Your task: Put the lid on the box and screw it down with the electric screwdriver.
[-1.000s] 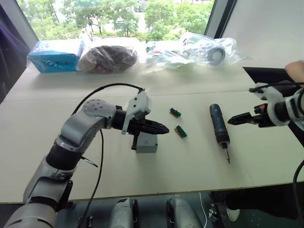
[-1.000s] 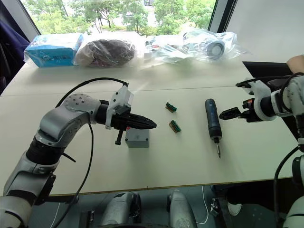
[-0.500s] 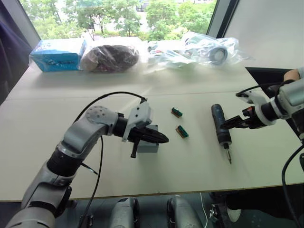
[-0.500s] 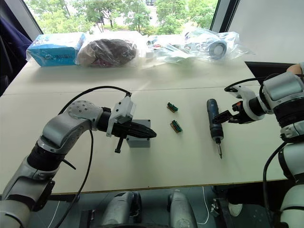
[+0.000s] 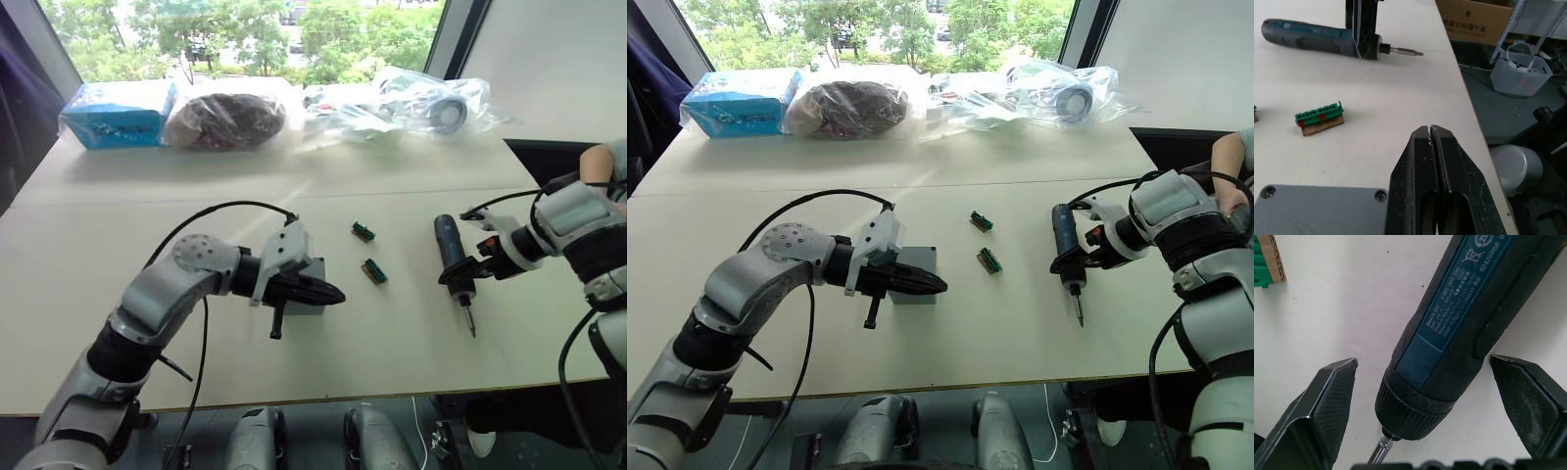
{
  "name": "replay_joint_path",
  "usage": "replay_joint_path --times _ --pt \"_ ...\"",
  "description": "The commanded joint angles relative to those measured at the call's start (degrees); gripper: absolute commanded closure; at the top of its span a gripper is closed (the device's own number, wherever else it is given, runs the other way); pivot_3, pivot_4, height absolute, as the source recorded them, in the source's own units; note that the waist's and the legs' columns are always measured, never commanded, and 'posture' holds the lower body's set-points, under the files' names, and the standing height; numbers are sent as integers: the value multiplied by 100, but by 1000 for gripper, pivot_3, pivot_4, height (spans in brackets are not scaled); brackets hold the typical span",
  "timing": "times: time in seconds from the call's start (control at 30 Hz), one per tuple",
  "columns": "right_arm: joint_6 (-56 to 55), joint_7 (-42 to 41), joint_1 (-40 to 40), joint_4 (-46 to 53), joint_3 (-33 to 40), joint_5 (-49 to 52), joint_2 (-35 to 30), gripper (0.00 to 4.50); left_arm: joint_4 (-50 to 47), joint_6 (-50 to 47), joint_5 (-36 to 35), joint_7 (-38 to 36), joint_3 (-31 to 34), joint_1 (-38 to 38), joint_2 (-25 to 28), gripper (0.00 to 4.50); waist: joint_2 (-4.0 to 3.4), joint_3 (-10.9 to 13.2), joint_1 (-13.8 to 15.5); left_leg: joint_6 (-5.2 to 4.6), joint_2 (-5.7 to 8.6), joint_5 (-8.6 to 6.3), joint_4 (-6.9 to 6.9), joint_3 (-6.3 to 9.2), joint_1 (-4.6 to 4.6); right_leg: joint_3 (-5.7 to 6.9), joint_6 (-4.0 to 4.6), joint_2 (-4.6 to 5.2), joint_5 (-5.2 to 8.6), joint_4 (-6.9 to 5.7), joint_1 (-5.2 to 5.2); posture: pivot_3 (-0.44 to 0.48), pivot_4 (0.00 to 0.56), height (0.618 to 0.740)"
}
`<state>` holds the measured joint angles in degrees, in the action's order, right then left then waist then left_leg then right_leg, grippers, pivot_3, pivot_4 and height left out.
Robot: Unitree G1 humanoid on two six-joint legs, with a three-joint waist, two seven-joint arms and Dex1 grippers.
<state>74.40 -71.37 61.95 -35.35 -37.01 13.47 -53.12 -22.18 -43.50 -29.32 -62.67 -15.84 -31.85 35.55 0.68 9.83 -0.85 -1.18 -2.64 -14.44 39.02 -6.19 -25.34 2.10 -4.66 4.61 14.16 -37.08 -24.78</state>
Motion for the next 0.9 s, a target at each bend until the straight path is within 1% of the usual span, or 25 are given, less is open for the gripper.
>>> replay_joint_path --times 0.03,0.1,0.2,0.23,0.3,0.33,0.4,0.53,0.63,0.67,0.7,0.77,0.8,0.83,0.9 --pt "-234 -90 -160 -141 -280 -312 266 13 -224 6 -88 110 202 -52 52 4500 25 -15 -1 0 -2 0 1 1 3 1 1 -1 0 0 3 0 150 740" --pt "-294 -150 -207 -163 -299 -419 339 13 -235 -1 -98 145 221 -27 71 4500 45 -27 -3 1 -4 0 1 5 15 6 3 -2 2 2 18 0 150 740" --pt "-421 -125 -330 -248 -254 -586 538 665 -230 -15 -108 199 260 -9 89 4500 73 -45 -2 2 -10 -1 1 7 23 6 18 0 10 3 27 0 150 740" --pt "-433 -88 -377 -301 -217 -644 602 1098 -209 0 -99 198 266 -17 99 4500 78 -48 -3 3 -11 -1 1 8 26 7 19 1 10 3 30 0 150 740" --pt "-383 19 -452 -384 -117 -746 689 1759 -176 22 -81 178 272 -30 138 4500 98 -62 -3 3 -14 -1 1 9 28 8 19 1 10 3 31 0 150 740" --pt "-358 33 -465 -404 -74 -783 708 1945 -169 28 -80 164 276 -32 158 4500 108 -68 -11 3 -15 -1 1 11 28 10 19 1 11 2 31 0 150 740" --pt "-277 93 -486 -446 75 -822 752 2631 -158 27 -85 138 283 -39 206 4500 118 -76 -16 4 -17 -2 0 12 29 13 20 -1 11 1 32 0 150 740" --pt "-83 433 -532 -515 601 -801 824 2674 -99 6 -142 65 336 -82 304 4500 139 -92 -16 5 -21 -2 -1 14 31 14 22 2 11 2 34 0 150 740" --pt "123 1005 -416 -624 1544 -686 880 2674 51 -30 -183 -12 388 -172 367 4500 144 -95 -24 5 -22 -2 -1 14 31 15 27 6 8 4 35 0 150 740" --pt "154 1135 -402 -596 1750 -678 884 2674 81 -40 -199 -23 402 -191 377 4500 141 -93 -28 6 -22 -2 -1 13 31 15 30 7 6 5 34 0 150 740" --pt "383 1281 -330 -422 2173 -570 865 2674 148 -64 -249 -72 470 -212 434 4500 137 -91 -35 7 -21 -2 -1 10 31 15 32 11 4 6 33 0 150 740" --pt "560 1452 -399 283 2721 -393 715 2674 260 -82 -293 -173 557 -244 561 4500 101 -68 -25 7 -19 -1 -1 6 26 14 33 16 3 5 27 0 150 740" --pt "614 1576 -497 704 2931 -332 674 2674 286 -87 -314 -235 598 -237 631 4500 70 -50 -17 7 -16 -1 0 5 20 14 32 18 2 4 19 0 150 740" --pt "822 1648 -558 1214 3304 -161 713 2674 314 -117 -351 -286 623 -247 685 4500 36 -33 -2 7 -14 -1 0 4 9 14 32 19 2 3 10 0 150 740" --pt "955 1866 -713 2253 4138 168 936 2674 403 -161 -424 -383 667 -273 770 4500 0 -10 19 6 -11 1 -3 3 -18 12 14 18 -8 -7 -21 0 150 740"
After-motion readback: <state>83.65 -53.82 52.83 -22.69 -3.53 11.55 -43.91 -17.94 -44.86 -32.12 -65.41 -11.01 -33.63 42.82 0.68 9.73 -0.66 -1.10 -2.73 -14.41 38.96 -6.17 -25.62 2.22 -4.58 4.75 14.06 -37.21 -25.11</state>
